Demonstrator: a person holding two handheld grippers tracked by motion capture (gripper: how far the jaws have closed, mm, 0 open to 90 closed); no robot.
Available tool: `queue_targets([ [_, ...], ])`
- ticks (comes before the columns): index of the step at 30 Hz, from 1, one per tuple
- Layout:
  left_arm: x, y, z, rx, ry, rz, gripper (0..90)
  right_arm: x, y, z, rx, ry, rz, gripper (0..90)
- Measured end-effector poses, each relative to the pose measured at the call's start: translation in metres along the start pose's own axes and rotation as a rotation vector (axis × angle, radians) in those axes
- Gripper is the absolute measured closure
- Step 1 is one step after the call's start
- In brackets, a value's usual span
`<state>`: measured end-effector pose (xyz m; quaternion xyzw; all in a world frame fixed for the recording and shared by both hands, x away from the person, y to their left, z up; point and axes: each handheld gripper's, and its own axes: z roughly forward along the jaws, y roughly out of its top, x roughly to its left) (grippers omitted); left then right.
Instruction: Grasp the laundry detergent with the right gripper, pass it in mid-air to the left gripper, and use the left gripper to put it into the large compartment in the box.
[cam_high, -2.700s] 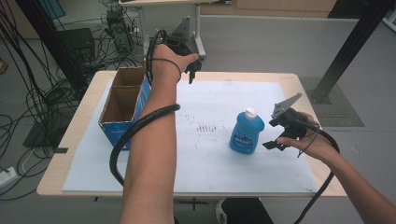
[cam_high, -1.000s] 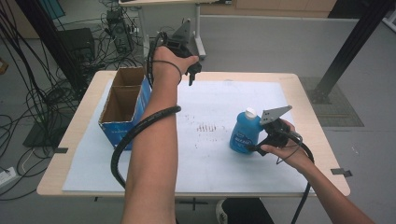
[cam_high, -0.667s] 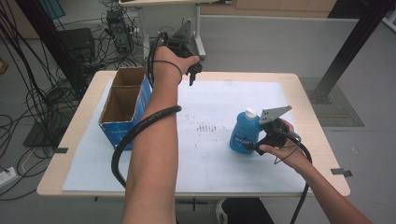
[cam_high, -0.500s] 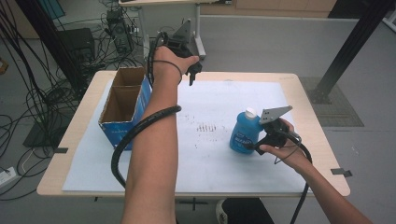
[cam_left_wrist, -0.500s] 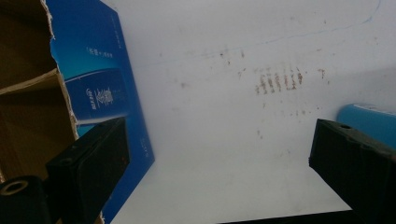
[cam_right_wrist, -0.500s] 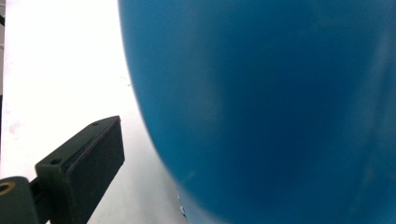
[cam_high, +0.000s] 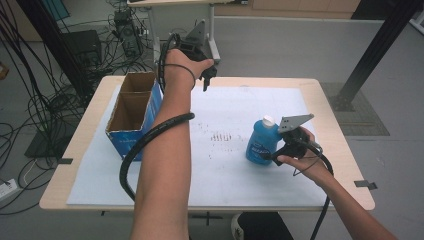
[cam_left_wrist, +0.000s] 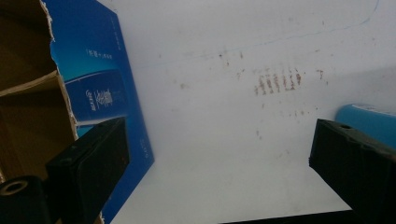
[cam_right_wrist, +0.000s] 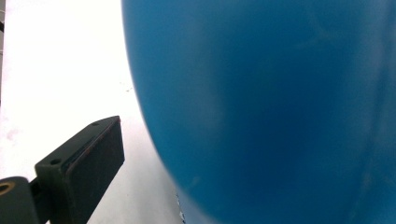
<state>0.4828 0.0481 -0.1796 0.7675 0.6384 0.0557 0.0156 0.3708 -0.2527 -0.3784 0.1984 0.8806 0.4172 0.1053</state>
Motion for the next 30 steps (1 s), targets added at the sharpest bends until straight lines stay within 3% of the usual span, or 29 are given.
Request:
queue_targets([
  [30,-0.0006,-0.0008,-0.0013,-0.008,-0.008,-0.002,5.7,0.0005,-0.0009,-0.0006,-0.032,-0.007,0.003,2.5],
])
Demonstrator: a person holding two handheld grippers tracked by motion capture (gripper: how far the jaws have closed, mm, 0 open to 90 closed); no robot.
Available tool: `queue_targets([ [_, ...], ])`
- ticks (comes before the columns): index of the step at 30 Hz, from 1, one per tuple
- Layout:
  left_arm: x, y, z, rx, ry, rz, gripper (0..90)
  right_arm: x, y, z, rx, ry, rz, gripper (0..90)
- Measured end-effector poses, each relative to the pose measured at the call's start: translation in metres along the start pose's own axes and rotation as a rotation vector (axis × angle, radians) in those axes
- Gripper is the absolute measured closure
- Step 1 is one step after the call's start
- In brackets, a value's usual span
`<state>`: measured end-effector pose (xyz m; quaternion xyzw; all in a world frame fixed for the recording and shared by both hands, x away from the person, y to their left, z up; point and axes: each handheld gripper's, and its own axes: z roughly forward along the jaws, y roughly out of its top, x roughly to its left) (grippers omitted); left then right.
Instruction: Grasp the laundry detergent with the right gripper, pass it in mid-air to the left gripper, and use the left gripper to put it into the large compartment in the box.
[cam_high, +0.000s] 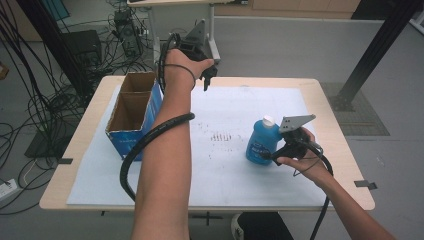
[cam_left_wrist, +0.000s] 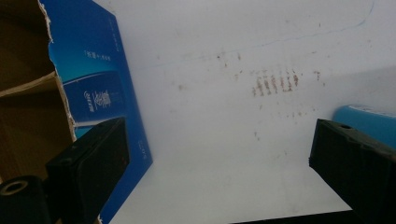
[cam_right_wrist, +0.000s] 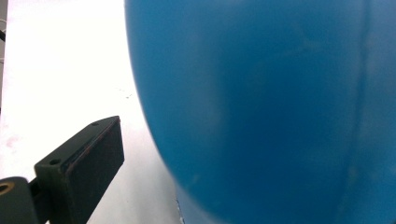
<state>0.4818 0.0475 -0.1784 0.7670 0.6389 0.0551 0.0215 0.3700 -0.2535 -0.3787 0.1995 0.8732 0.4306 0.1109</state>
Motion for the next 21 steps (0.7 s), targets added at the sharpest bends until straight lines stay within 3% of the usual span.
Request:
queue_targets([
  [21,0.0003,-0.0002,-0.0005,-0.001,0.001,0.0,5.7,0.002,-0.0002,0.0022,-0.003,0.0,0.0,2.5],
])
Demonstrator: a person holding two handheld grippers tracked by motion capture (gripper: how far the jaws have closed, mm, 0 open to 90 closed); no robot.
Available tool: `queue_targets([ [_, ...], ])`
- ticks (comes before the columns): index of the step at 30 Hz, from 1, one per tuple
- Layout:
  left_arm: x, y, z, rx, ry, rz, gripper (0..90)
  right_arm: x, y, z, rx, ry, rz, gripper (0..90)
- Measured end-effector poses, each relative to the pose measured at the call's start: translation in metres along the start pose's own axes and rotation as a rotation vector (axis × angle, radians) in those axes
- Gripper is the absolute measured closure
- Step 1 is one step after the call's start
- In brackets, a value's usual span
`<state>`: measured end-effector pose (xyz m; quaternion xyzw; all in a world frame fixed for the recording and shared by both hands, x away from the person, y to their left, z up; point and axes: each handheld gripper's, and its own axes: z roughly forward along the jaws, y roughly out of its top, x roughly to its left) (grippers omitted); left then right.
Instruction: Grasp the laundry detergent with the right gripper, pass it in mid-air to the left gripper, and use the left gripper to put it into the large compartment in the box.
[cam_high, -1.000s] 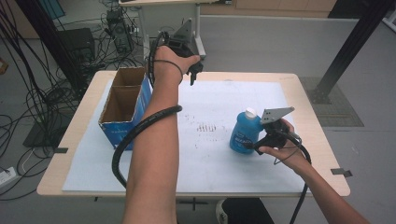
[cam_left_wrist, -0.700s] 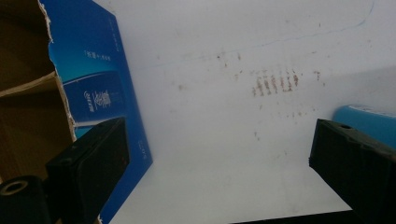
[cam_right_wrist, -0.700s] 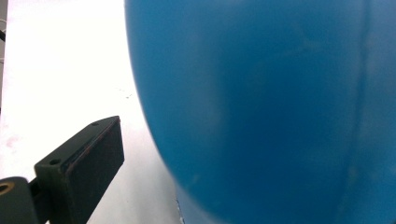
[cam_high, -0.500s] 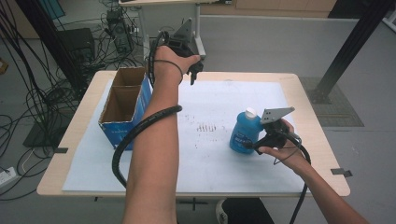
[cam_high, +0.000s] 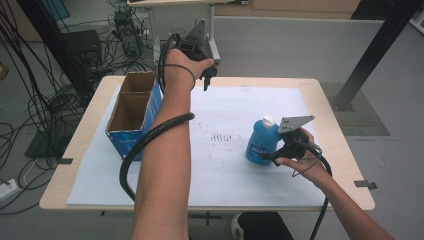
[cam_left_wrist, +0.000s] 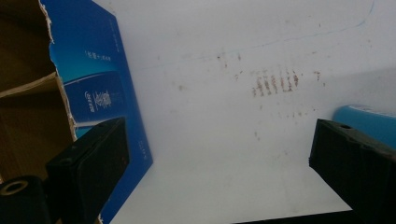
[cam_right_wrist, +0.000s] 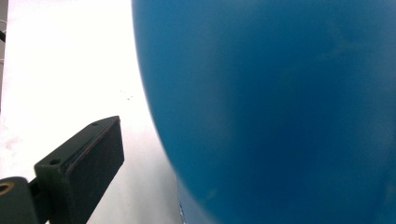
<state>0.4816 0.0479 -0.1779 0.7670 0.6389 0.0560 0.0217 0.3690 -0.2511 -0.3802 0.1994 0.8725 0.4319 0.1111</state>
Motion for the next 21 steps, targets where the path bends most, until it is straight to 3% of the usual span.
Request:
queue_targets([
  [21,-0.0018,0.0015,0.0003,0.003,0.005,0.009,5.7,-0.0004,0.0002,-0.0009,-0.005,-0.004,-0.003,2.5],
])
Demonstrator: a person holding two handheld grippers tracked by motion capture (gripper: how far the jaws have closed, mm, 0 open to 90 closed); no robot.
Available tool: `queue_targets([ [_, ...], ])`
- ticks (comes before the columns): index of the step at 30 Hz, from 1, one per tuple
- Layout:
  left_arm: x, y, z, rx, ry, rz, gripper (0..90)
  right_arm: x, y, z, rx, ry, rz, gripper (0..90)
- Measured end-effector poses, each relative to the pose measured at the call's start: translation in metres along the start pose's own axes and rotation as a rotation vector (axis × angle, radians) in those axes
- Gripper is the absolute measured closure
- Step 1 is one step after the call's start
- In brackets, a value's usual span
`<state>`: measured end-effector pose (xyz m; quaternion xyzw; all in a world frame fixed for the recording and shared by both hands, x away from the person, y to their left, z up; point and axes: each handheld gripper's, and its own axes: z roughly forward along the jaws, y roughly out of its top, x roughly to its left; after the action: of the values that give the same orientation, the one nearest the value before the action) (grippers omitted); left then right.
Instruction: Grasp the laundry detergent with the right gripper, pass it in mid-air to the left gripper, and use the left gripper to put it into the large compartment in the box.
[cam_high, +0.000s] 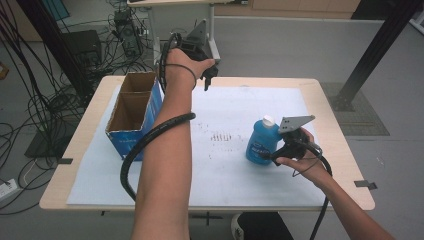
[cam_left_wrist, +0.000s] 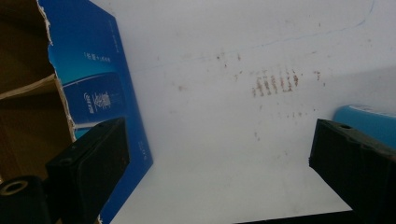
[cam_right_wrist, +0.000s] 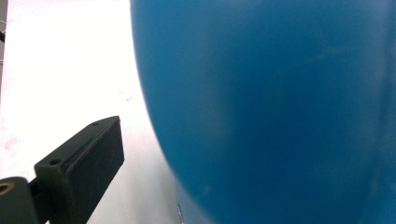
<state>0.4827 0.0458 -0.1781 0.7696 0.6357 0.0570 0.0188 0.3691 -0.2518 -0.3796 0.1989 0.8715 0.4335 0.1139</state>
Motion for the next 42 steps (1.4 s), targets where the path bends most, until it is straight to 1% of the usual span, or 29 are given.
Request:
queue_targets([
  [16,0.0011,-0.0007,-0.0021,-0.006,0.001,-0.009,5.7,0.0004,0.0001,0.0002,-0.006,-0.002,0.001,2.5],
  [26,0.0007,-0.0005,-0.0019,-0.003,0.0,-0.003,5.7,0.0008,0.001,0.0006,-0.011,-0.005,-0.001,2.5],
  [30,0.0007,-0.0008,-0.0026,-0.008,-0.002,-0.008,5.7,0.0006,0.0008,0.0009,-0.013,-0.008,0.001,2.6],
  [42,0.0007,-0.0013,-0.0015,-0.004,0.003,-0.005,5.7,0.0005,-0.0004,0.0014,-0.019,-0.019,0.001,4.4],
])
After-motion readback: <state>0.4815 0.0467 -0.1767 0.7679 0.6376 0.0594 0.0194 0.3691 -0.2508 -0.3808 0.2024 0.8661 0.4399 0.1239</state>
